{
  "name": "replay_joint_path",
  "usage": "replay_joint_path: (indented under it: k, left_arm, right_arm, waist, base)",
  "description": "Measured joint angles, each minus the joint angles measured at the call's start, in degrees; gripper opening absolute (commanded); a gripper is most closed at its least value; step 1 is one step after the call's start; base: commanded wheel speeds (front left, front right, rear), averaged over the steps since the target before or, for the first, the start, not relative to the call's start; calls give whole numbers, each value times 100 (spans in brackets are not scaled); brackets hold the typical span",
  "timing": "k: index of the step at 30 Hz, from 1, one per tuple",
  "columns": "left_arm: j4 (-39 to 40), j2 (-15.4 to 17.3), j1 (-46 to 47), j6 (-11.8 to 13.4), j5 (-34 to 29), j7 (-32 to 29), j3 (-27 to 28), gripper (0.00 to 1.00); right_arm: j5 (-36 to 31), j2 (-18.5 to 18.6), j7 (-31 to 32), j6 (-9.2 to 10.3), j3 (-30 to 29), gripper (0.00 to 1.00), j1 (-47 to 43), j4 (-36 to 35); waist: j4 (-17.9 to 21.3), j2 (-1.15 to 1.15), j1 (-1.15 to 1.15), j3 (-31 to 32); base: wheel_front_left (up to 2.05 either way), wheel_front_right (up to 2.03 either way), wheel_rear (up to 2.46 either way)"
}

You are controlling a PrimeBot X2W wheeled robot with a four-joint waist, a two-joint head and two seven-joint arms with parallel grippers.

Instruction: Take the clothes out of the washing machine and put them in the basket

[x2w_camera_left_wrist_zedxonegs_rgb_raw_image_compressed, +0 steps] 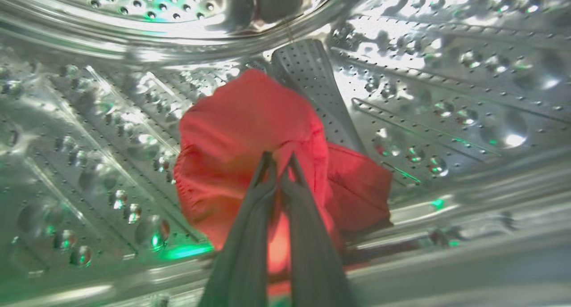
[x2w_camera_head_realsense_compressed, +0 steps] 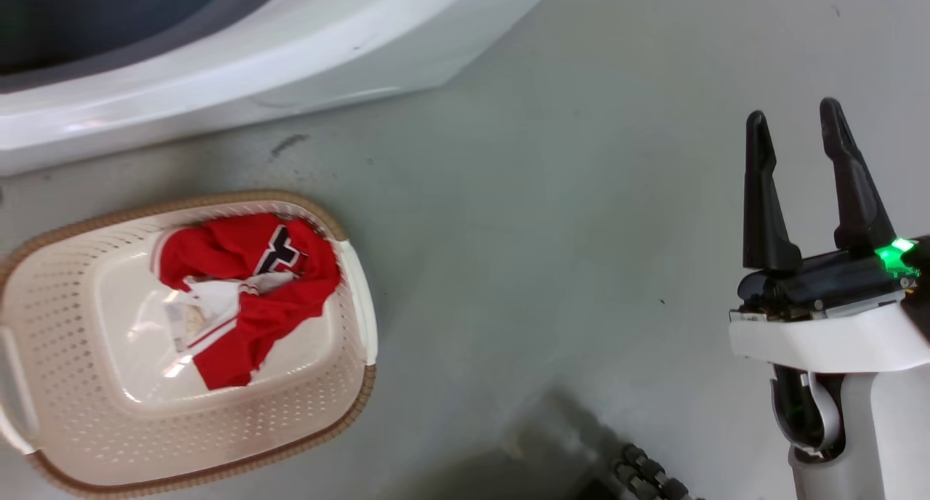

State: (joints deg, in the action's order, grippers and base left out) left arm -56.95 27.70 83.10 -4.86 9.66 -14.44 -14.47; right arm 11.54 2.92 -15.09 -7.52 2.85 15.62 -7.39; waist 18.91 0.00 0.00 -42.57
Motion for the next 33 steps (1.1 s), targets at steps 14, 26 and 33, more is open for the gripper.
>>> replay_joint_path:
  k: [14, 26, 33]
  left_arm:
    - [-234, -730, -1291, -156, 350, 1714, -168, 0]
    - [-120, -1149, -2578, -246, 782, 2832, -334, 0]
    - [1155, -1162, -3761, -254, 973, 2934, -417, 0]
  right_arm:
    - [-441, -1, 0, 0, -125, 100, -397, 158]
    - [-712, -2, 0, 0, -215, 100, -1017, 271]
    - [-823, -1, 0, 0, -286, 100, -1326, 299]
  waist:
    - [-535, 0, -1, 1052]
    - [-916, 0, -2, 2113]
    - [-1258, 0, -2, 2770]
  base:
    - [0, 0, 0]
    - [0, 0, 0]
    - [0, 0, 0]
